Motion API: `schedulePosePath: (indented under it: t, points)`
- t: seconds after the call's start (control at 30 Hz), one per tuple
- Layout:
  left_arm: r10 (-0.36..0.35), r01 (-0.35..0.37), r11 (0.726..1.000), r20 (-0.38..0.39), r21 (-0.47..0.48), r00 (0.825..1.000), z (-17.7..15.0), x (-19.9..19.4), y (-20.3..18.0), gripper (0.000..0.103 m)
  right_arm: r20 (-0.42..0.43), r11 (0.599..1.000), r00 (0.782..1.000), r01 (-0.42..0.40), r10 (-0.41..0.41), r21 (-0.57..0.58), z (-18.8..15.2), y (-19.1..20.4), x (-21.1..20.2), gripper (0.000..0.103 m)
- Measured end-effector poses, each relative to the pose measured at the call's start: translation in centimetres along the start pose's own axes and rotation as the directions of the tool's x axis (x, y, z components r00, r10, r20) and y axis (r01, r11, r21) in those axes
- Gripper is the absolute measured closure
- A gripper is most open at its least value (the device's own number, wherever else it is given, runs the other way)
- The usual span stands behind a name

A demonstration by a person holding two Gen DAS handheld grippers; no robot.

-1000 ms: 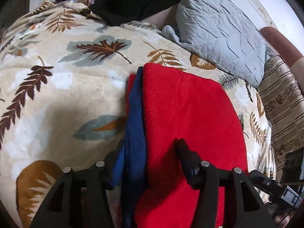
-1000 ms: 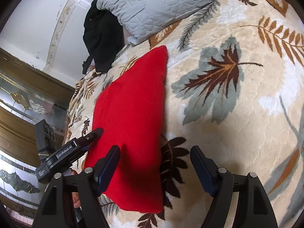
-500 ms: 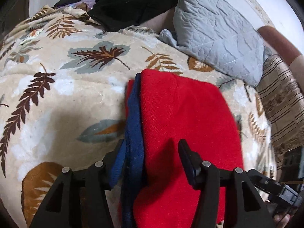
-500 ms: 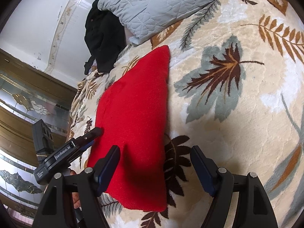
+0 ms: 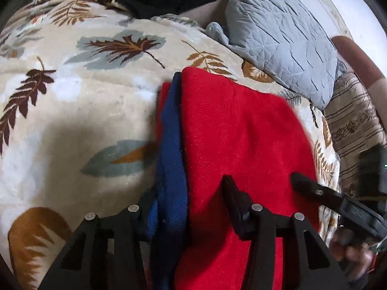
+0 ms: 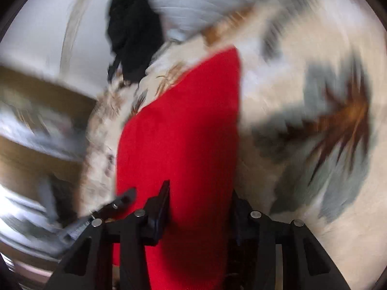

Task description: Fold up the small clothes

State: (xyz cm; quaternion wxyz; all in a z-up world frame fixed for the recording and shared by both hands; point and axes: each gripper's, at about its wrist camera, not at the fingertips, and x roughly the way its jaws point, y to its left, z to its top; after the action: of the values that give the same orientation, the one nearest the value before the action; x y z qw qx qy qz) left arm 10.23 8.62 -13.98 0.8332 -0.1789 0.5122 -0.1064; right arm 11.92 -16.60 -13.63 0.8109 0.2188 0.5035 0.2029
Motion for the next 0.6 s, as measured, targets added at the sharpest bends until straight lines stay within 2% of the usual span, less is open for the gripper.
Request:
schedulePosePath:
  t: [0.03,0.07,0.13,0.17,0.23,0.27,0.33,0.37,0.4,0.43,0.47,0.5,0.53,0.57,0.6]
  points:
    - [-0.008,0.008,1.000,0.004,-0.006,1.000,-0.1,0.0,0.1,0.053,0.032,0.995,0.998,0.059,-0.057,-0.083,-0.3,1.9,-0.8,0.060]
    - [-0.019,0.019,1.000,0.007,-0.015,1.000,-0.2,0.1,0.3,0.053,0.068,0.986,0.995,0.087,-0.078,-0.144,-0.7,3.3,-1.4,0.060]
    - [-0.032,0.032,0.999,-0.001,-0.028,0.999,-0.2,0.2,0.5,0.053,0.055,0.984,0.993,0.112,-0.105,-0.141,-0.7,2.6,-0.5,0.057]
    - [-0.029,0.029,0.999,0.000,-0.029,1.000,-0.2,0.1,0.3,0.053,0.017,0.993,0.995,0.096,-0.095,-0.067,-0.6,0.8,0.4,0.050]
    - [-0.015,0.015,1.000,-0.008,-0.018,1.000,0.0,-0.5,0.1,0.053,0.039,0.996,0.999,-0.023,0.020,0.081,-0.6,-1.5,-0.3,0.043]
    - [-0.003,0.003,1.000,-0.008,-0.016,1.000,0.2,-1.0,-0.2,0.053,0.053,0.991,0.996,-0.071,0.065,0.113,-0.8,-2.0,-0.9,0.039]
    - [-0.005,0.006,1.000,0.030,-0.019,1.000,0.2,-2.1,-0.5,0.053,0.075,0.989,0.993,-0.102,0.095,0.105,-1.3,-1.9,-2.1,0.031]
    - [-0.018,0.019,1.000,0.054,-0.015,0.998,0.1,-2.7,-0.6,0.051,0.080,0.990,0.992,-0.106,0.098,0.094,-1.4,-1.7,-2.5,0.030]
    - [-0.030,0.030,1.000,0.073,-0.007,0.997,0.0,-3.0,-0.6,0.041,0.080,0.990,0.992,-0.105,0.098,0.089,-1.6,-1.7,-2.8,0.030]
    - [-0.026,0.026,1.000,0.080,0.002,0.996,-0.2,-3.0,-0.6,0.037,0.077,0.990,0.992,-0.108,0.101,0.095,-2.0,-1.8,-3.0,0.030]
    - [0.020,-0.021,1.000,0.054,0.016,0.998,-0.6,-2.0,-0.3,0.037,0.077,0.988,0.991,-0.115,0.107,0.101,-2.2,-1.9,-3.1,0.030]
    - [0.055,-0.056,0.998,0.007,0.021,0.998,-0.8,-0.8,0.0,0.044,0.077,0.988,0.991,-0.115,0.107,0.107,-2.4,-2.0,-3.1,0.030]
    - [0.013,-0.013,1.000,-0.007,-0.001,1.000,-1.1,-0.2,0.5,0.051,0.075,0.987,0.992,-0.113,0.105,0.110,-2.5,-2.1,-3.1,0.030]
    - [-0.031,0.031,0.999,0.005,-0.030,1.000,-1.2,-0.3,0.9,0.052,0.068,0.987,0.992,-0.114,0.106,0.115,-2.7,-2.4,-3.0,0.030]
    - [-0.028,0.028,0.999,0.010,-0.027,1.000,-1.2,-0.6,0.8,0.057,0.054,0.985,0.992,-0.117,0.111,0.123,-3.1,-2.5,-2.7,0.030]
